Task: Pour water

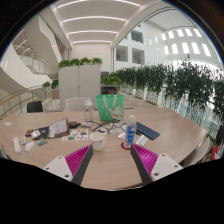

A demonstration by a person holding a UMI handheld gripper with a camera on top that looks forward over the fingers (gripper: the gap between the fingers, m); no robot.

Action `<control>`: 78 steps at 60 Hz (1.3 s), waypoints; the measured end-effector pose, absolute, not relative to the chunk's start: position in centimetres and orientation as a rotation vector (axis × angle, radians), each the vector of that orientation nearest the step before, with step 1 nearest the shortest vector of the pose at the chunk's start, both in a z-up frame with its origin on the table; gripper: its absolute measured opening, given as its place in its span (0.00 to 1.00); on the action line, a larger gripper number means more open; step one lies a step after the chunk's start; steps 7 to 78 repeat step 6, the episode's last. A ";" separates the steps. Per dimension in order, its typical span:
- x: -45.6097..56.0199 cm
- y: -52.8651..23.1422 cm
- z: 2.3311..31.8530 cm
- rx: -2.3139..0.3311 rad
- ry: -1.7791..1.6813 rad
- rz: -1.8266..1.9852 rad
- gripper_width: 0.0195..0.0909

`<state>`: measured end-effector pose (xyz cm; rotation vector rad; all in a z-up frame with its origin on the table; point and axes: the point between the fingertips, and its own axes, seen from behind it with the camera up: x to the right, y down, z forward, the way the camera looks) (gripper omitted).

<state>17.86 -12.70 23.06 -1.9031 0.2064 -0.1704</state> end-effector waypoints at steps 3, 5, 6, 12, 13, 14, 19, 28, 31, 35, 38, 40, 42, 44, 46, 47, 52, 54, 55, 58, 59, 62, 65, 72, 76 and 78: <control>16.3 -15.1 23.8 -1.904 0.214 -0.174 0.90; 15.5 -16.4 24.2 -1.906 0.211 -0.179 0.90; 15.0 -17.1 24.4 -1.909 0.209 -0.180 0.91; 15.0 -17.1 24.4 -1.909 0.209 -0.180 0.91; 15.0 -17.1 24.4 -1.909 0.209 -0.180 0.91; 15.0 -17.1 24.4 -1.909 0.209 -0.180 0.91; 15.0 -17.1 24.4 -1.909 0.209 -0.180 0.91; 15.0 -17.1 24.4 -1.909 0.209 -0.180 0.91; 15.0 -17.1 24.4 -1.909 0.209 -0.180 0.91; 15.0 -17.1 24.4 -1.909 0.209 -0.180 0.91; 15.0 -17.1 24.4 -1.909 0.209 -0.180 0.91; 15.0 -17.1 24.4 -1.909 0.209 -0.180 0.91; 15.0 -17.1 24.4 -1.909 0.209 -0.180 0.91; 15.0 -17.1 24.4 -1.909 0.209 -0.180 0.91; 15.0 -17.1 24.4 -1.909 0.209 -0.180 0.91; 15.0 -17.1 24.4 -1.909 0.209 -0.180 0.91; 15.0 -17.1 24.4 -1.909 0.209 -0.180 0.91; 15.0 -17.1 24.4 -1.909 0.209 -0.180 0.91; 15.0 -17.1 24.4 -1.909 0.209 -0.180 0.91; 15.0 -17.1 24.4 -1.909 0.209 -0.180 0.91; 15.0 -17.1 24.4 -1.909 0.209 -0.180 0.91; 15.0 -17.1 24.4 -1.909 0.209 -0.180 0.91; 15.0 -17.1 24.4 -1.909 0.209 -0.180 0.91; 15.0 -17.1 24.4 -1.909 0.209 -0.180 0.91; 15.0 -17.1 24.4 -1.909 0.209 -0.180 0.91; 15.0 -17.1 24.4 -1.909 0.209 -0.180 0.91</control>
